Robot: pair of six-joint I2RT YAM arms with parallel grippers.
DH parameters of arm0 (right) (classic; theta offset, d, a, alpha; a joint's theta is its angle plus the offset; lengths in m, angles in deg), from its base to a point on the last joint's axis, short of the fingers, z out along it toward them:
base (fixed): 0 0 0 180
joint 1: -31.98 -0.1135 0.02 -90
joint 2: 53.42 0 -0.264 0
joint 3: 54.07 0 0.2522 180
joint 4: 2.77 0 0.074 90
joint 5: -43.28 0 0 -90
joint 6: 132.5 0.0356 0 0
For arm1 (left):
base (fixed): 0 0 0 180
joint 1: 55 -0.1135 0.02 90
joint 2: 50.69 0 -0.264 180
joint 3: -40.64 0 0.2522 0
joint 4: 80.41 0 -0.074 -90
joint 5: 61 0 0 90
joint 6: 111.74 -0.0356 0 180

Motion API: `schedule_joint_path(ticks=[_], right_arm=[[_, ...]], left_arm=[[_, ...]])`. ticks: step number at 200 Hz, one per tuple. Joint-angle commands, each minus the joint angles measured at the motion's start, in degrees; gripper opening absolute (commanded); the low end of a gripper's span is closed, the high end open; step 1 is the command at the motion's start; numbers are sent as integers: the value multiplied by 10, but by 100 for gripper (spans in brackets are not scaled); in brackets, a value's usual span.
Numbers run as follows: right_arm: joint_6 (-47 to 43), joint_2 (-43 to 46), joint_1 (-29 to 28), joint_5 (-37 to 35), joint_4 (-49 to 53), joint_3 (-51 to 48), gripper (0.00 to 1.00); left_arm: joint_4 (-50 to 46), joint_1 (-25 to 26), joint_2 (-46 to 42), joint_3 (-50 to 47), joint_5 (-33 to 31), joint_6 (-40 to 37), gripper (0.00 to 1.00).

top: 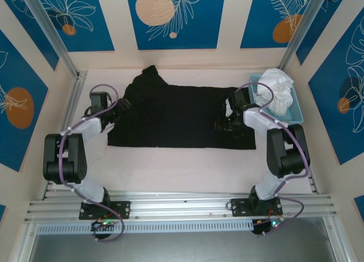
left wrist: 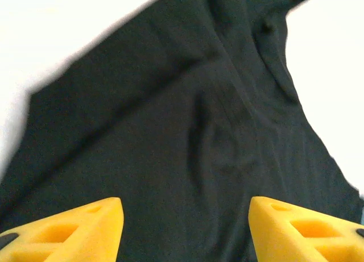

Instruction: Fold the inside-out t-shirt

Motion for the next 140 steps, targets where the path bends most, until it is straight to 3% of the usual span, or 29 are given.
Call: schedule_joint_path(ticks=[1,27,59,101,124,140], right_arm=[[6,-50,13,3,69,30,41],[9,-77,24,25,96,26,40],[14,-62,19,40,114,-5,36],[27,4,0,72,150,-59,35],[30,47,-20,77,150,-83,37],[29,62,-19,57,131,-70,39]], left_arm=[[-24,15,-5,-57,26,-34,60],[-56,9,-12,-106,15,-54,60],[-113,5,-88,-181,-7,-75,60],[-240,-3,-291,-293,-46,-58,60],[-313,-6,-402,-299,-90,-47,60],[-306,-7,-427,-282,-98,-43,61]])
